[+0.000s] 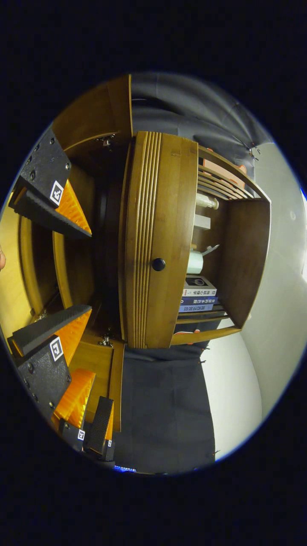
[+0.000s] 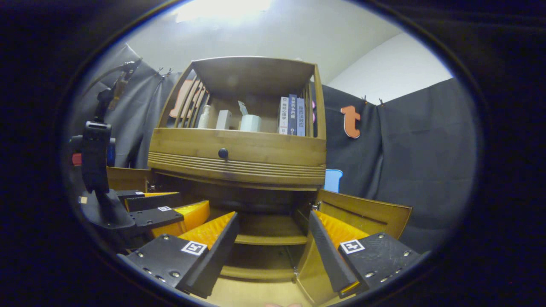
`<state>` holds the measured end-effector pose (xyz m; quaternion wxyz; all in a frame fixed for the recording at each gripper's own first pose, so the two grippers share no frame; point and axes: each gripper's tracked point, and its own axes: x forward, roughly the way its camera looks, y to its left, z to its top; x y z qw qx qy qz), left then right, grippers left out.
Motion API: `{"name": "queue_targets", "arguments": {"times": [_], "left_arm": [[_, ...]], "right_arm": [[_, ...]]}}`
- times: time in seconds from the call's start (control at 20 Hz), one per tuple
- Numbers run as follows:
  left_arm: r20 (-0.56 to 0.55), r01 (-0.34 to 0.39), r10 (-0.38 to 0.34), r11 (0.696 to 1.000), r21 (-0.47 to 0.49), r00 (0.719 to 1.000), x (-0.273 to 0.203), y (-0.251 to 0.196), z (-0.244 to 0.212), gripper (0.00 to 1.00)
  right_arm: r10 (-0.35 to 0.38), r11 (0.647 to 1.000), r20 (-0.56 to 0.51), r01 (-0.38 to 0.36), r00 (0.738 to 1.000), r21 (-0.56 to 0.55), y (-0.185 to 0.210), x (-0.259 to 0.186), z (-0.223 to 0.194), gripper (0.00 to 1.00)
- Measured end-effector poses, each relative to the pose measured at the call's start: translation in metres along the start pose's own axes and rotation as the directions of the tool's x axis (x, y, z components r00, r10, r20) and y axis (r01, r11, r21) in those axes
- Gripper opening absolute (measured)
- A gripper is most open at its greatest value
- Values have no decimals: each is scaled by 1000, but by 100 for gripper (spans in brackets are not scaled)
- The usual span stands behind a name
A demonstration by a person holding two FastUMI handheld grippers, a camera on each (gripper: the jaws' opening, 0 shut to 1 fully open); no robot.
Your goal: Open the right door of the double-door shoe cabinet with the right hand, and open the left door with the left hand.
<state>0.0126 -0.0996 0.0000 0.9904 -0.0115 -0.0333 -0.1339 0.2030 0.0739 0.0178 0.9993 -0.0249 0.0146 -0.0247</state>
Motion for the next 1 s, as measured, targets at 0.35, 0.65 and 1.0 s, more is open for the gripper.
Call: {"name": "queue_targets", "arguments": {"times": [0.35, 0.65, 1.0], "left_arm": [[-3, 26, -26, 1000, 11, 1000, -1, -6, 0, 96], [2, 44, -44, 999, 22, 999, -4, -9, 1, 96], [-5, 84, -84, 996, 38, 996, -13, -17, -2, 96]], "right_arm": [[-22, 1000, -1, 22, 1000, -1, -5, -6, -3, 97], [-47, 999, -2, 47, 999, 13, -11, -11, -4, 97], [-96, 995, -23, 96, 995, 30, -20, -26, -11, 97]]}}
